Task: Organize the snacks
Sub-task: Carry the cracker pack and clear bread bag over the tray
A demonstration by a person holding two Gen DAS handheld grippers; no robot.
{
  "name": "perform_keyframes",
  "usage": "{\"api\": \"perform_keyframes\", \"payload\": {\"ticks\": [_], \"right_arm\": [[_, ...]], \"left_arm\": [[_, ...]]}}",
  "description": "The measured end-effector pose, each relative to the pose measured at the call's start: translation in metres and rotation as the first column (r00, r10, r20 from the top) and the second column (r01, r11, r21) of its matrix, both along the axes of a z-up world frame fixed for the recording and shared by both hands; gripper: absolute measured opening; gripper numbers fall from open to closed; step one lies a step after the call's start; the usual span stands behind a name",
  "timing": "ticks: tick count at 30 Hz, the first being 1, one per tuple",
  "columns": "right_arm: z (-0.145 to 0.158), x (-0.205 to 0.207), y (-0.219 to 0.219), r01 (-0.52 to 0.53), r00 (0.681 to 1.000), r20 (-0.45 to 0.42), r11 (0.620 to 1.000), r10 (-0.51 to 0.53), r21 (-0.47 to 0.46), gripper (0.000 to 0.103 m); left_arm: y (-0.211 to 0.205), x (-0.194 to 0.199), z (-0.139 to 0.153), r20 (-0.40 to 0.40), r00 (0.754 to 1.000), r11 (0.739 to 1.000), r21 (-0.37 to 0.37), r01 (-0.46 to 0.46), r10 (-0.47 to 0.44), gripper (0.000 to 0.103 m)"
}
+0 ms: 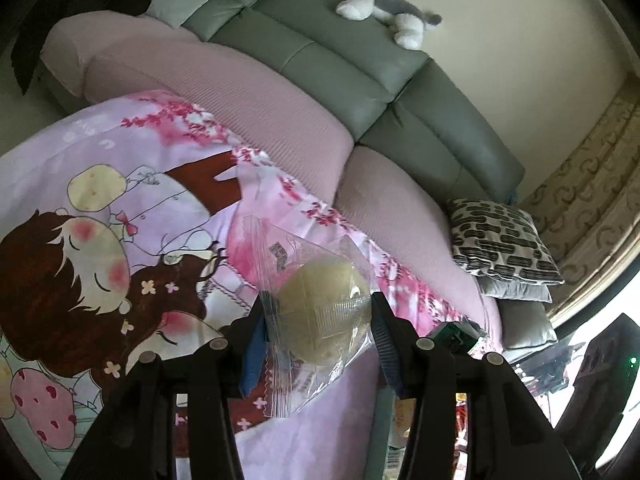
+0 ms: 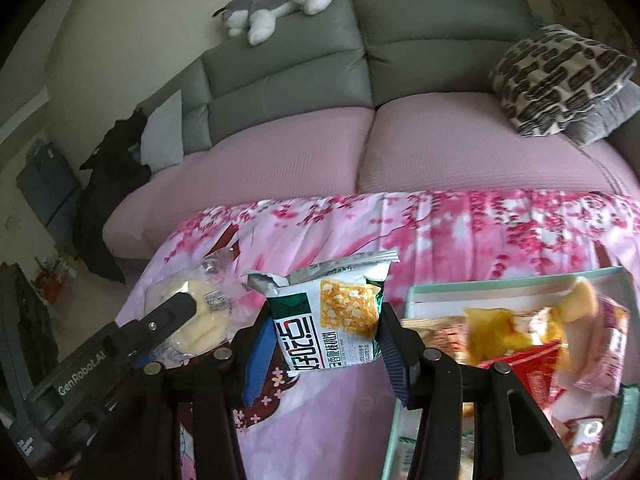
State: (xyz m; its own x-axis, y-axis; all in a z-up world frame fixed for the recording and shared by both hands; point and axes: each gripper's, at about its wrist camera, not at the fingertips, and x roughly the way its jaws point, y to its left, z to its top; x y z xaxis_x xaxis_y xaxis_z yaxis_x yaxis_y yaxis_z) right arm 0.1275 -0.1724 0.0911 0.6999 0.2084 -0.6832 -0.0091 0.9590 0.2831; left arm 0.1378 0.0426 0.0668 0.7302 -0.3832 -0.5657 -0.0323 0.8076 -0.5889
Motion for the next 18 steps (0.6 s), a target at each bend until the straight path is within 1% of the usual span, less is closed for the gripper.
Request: {"api": "perform_keyframes", "payload": {"ticks": [8,13,18], "right_arm": [[0.01,-0.022,-0.038,0.124,0.992,-0.02,0.992,-0.124,-0.012,0.052],[0.016,-0.037,-0.067,0.206,0.978,-0.029,0.978,-0.207,-0.02,0.052],[0.025,-0.055,-0.099,0.302,0.953,-0.029,0.953,-0.303,-0.026,0.052]], "left_arm": [[-0.018,-0.012,0.012,0.026,0.998,0.999,-0.017,0.049,-0.049,0.05],[-0.036,-0.018,0.018,0.04,0.994,0.995,-0.021,0.102,-0.101,0.05],[-0.058,-0.024,0.026,0.057,0.985,0.986,-0.012,0.166,-0.165,0.05]]}}
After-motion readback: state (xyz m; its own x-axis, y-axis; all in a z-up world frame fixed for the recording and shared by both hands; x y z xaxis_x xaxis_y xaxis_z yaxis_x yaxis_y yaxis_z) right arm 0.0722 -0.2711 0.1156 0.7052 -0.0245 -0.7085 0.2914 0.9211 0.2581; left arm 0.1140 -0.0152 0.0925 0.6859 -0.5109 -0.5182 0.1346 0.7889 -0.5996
